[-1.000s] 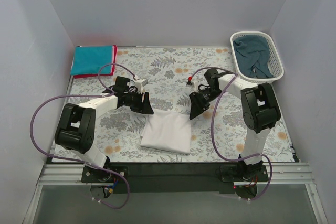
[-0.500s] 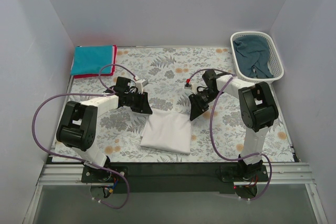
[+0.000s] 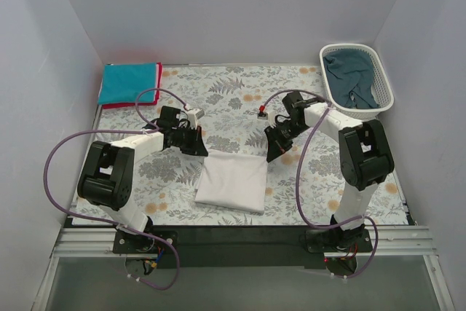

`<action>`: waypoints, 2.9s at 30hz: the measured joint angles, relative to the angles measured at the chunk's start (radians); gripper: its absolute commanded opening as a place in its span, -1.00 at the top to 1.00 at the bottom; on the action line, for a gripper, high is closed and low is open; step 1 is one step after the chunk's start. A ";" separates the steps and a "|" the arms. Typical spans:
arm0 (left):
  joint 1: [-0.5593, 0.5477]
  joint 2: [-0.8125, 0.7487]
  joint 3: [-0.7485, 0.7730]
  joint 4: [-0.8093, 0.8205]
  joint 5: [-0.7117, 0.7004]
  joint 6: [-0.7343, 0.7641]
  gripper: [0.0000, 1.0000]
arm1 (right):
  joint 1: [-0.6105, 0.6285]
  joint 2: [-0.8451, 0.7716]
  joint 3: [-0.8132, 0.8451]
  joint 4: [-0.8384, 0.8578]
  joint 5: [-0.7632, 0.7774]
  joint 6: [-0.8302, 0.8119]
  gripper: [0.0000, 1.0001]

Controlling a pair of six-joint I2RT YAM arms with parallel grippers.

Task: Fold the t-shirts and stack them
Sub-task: Fold the tshirt

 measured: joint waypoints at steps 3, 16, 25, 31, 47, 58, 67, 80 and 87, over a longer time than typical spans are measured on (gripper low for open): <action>0.008 -0.005 0.000 0.003 -0.020 0.003 1.00 | 0.000 -0.040 0.000 0.022 0.029 0.004 0.97; 0.029 0.042 0.040 0.061 -0.108 0.008 1.00 | -0.007 0.033 0.005 0.156 0.169 0.027 0.97; 0.046 0.113 0.111 0.056 -0.098 0.011 0.46 | -0.008 0.121 0.118 0.179 0.206 0.050 0.30; 0.089 0.046 0.129 -0.004 -0.069 0.005 0.06 | -0.033 0.074 0.142 0.179 0.195 0.088 -0.04; 0.097 -0.040 -0.013 -0.113 0.045 -0.098 0.25 | -0.055 -0.132 -0.198 0.276 0.037 0.293 -0.08; 0.097 0.018 -0.013 -0.116 0.090 -0.118 0.49 | -0.054 -0.045 -0.213 0.334 -0.003 0.348 0.03; 0.097 0.044 -0.013 -0.114 0.105 -0.126 0.49 | -0.052 -0.024 -0.213 0.352 -0.036 0.363 0.04; 0.096 0.071 -0.013 -0.109 0.117 -0.140 0.96 | -0.047 -0.004 -0.213 0.354 -0.049 0.365 0.32; 0.096 0.049 -0.027 -0.095 0.132 -0.142 1.00 | -0.045 -0.003 -0.213 0.355 -0.068 0.365 0.66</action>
